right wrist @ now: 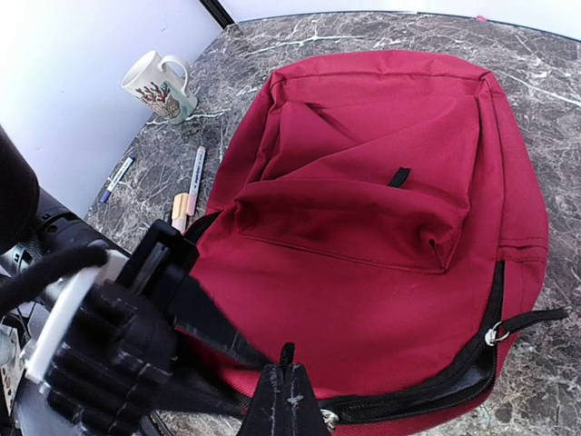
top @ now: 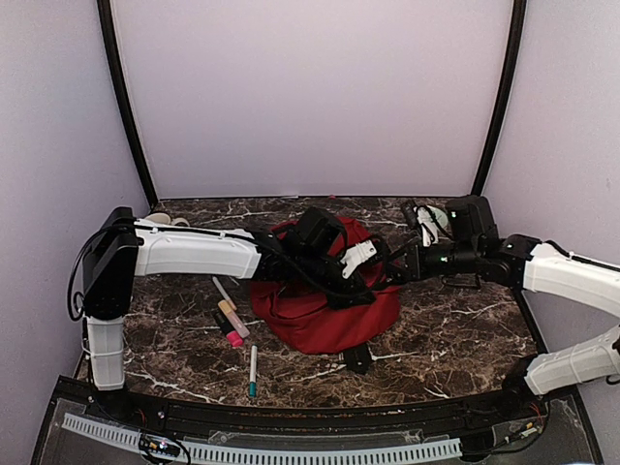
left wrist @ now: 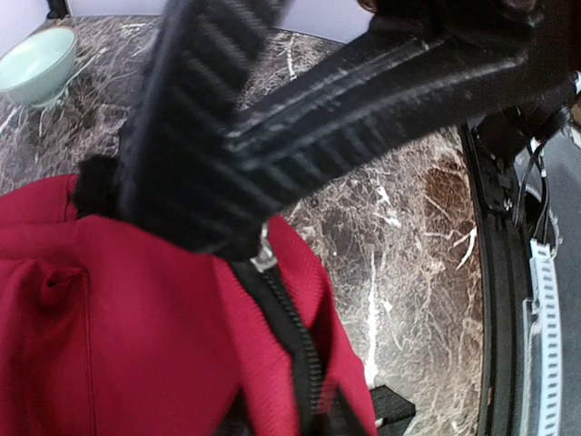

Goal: Pack the student bag
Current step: Hold the largest pocket of the student bag, then zip the student bag into the largest pocket of the bag.

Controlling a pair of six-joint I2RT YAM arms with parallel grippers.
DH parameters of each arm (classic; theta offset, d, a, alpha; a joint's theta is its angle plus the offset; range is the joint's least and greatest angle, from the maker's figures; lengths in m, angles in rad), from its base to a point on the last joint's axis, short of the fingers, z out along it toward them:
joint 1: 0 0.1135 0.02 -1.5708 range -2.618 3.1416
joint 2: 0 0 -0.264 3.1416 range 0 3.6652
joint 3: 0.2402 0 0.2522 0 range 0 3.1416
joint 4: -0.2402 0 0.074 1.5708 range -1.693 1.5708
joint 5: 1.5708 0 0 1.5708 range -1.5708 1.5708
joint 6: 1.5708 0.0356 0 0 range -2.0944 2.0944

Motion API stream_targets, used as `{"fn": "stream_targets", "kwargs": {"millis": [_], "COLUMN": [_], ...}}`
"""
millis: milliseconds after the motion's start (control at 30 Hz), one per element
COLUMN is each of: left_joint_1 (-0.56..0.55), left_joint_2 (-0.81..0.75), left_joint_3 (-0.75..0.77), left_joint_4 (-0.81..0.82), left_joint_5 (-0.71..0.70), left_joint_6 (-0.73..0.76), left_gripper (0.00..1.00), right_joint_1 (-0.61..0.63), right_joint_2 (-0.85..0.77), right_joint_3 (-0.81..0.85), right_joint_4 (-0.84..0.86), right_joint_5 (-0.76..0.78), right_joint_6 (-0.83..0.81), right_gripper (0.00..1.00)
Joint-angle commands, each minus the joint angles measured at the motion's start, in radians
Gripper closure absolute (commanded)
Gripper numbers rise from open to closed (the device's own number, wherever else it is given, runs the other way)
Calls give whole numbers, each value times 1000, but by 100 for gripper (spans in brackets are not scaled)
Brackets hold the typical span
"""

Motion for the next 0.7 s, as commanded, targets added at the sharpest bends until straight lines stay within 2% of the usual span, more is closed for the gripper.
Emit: {"fn": "stream_targets", "kwargs": {"millis": [0,33,67,300,533,667], "left_joint_1": [-5,-5,-5,-5,-4,-6], "left_joint_2": [-15,-21,-30,-158,-346,-370], "left_joint_3": [52,51,45,-61,-289,-312], "left_joint_4": [-44,-55,-66,-93,-53,-47], "left_joint_5": [21,11,0,-62,-93,-80], "left_joint_6": [-12,-8,-2,3,-8,-27], "left_gripper": [94,99,100,100,100,100], "right_joint_1": [-7,-7,-8,-35,-219,-274], "right_joint_2": [-43,-50,-53,-87,-88,-51], "right_joint_3": [3,-1,-2,-29,-82,-77], "right_joint_4": [60,55,49,17,13,19], "right_joint_5": [11,21,32,92,83,33], "right_joint_6": [2,3,5,-17,-42,-44], "right_gripper": [100,100,100,100,100,100]}}
